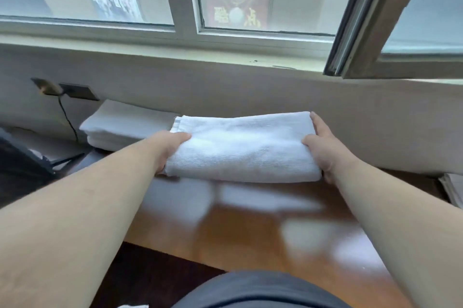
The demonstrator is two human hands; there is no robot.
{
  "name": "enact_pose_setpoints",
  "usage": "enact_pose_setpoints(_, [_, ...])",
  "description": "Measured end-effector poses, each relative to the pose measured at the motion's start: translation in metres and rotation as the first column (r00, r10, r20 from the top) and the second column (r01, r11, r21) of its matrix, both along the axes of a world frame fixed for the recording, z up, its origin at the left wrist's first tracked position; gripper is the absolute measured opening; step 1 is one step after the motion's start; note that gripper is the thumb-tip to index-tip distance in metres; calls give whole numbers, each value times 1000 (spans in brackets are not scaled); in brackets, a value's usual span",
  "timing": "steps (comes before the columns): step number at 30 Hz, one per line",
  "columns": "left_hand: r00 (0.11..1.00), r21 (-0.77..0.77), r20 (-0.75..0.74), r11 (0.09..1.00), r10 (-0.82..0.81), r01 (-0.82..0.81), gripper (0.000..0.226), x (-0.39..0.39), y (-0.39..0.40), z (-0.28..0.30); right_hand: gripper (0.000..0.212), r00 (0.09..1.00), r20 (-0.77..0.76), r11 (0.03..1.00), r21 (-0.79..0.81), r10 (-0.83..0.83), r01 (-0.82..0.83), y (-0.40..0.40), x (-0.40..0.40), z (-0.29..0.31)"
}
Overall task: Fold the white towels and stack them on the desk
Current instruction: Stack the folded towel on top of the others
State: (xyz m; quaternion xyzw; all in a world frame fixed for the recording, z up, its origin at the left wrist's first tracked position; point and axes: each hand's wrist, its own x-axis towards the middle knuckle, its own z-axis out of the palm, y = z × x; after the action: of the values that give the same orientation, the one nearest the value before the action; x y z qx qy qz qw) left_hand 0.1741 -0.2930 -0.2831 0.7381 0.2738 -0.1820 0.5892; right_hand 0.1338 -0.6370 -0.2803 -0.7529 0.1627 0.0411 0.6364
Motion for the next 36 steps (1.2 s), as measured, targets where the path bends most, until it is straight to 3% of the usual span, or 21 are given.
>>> enact_pose_setpoints(4, [985,70,153,993,81,-93,46,-16,12,32,70,998,33,996,70,50,-52,5,-12,26])
enact_pose_setpoints(7, [951,85,265,978,162,-190,55,-31,26,53,58,994,17,983,147,110,-111,16,-16,45])
enact_pose_setpoints(11, [937,146,320,970,141,-196,37,-44,50,79,39,992,27,967,220,127,-130,37,-17,63])
enact_pose_setpoints(15, [904,293,428,945,7,-146,9,-41,78,96,39,995,44,957,275,87,-96,66,-15,72])
enact_pose_setpoints(17, [881,302,470,949,-61,-96,10,-34,94,105,39,997,61,954,292,48,-64,84,-11,77])
enact_pose_setpoints(20, [880,225,467,974,-84,-27,24,-14,120,116,37,995,99,958,286,7,-35,111,-1,80])
enact_pose_setpoints(28, [872,236,472,972,-131,18,21,71,217,119,42,971,220,961,276,-88,24,214,64,80])
enact_pose_setpoints(36, [888,143,444,988,-119,61,26,156,308,115,52,968,122,936,307,-217,172,326,132,57])
